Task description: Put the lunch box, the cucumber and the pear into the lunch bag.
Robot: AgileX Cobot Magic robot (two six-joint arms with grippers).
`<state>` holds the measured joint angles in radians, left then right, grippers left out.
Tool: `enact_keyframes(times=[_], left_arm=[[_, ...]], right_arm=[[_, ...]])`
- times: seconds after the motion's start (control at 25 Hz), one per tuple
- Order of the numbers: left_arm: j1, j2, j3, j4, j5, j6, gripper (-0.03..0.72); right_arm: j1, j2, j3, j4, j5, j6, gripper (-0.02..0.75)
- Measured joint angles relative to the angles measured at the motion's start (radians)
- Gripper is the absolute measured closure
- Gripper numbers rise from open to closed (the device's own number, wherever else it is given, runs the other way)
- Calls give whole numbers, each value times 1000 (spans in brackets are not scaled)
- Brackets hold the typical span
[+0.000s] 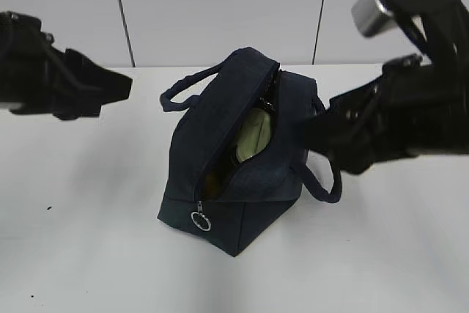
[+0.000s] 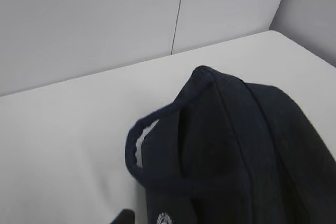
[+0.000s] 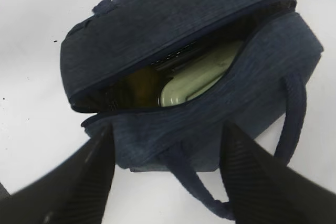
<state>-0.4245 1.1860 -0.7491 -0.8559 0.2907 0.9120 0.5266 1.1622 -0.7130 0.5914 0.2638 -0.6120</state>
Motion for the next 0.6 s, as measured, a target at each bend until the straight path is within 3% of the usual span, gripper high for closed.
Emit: enact_keyframes(times=[0.32, 0.6], left_arm=[[-152, -52, 196, -33, -236, 43, 411], [-168, -52, 223, -38, -280, 43, 412]], right_arm=[[227, -33, 265, 72, -325, -6, 248], [367, 64, 308, 70, -495, 42, 248]])
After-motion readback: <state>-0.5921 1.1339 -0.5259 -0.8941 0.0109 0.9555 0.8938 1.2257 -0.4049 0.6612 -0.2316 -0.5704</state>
